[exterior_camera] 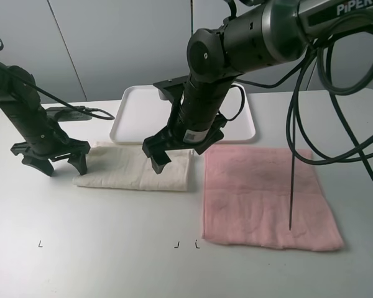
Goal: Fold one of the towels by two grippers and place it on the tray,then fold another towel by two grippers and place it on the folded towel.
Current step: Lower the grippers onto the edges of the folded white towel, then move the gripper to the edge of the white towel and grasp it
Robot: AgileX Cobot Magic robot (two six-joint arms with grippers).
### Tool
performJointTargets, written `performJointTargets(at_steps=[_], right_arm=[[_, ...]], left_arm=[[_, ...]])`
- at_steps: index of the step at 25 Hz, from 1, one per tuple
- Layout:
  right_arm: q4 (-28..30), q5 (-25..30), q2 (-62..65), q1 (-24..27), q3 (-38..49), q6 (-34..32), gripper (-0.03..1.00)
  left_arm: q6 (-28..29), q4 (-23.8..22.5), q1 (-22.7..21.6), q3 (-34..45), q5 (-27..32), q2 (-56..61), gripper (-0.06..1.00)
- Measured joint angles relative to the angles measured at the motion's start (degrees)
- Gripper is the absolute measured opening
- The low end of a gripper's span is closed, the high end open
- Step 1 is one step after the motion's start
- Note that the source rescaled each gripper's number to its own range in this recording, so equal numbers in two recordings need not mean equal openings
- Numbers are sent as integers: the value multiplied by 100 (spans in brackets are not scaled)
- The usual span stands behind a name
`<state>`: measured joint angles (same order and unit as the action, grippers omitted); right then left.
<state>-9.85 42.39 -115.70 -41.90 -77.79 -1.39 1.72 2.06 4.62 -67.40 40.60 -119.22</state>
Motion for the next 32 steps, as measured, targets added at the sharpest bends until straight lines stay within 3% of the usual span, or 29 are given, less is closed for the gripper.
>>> performJointTargets(at_steps=[6, 14, 21, 32], right_arm=[[0, -14, -122, 0, -119, 4, 100], [13, 674, -948, 0, -1128, -26, 100], [-15, 725, -1149, 241, -1201, -348, 100], [-578, 682, -1491, 362, -1206, -499, 100]], left_arm=[[182, -102, 0, -12, 34, 0, 99], [221, -102, 0, -23, 56, -12, 99], [220, -110, 0, -23, 56, -12, 99], [220, -124, 0, -23, 56, -12, 99]])
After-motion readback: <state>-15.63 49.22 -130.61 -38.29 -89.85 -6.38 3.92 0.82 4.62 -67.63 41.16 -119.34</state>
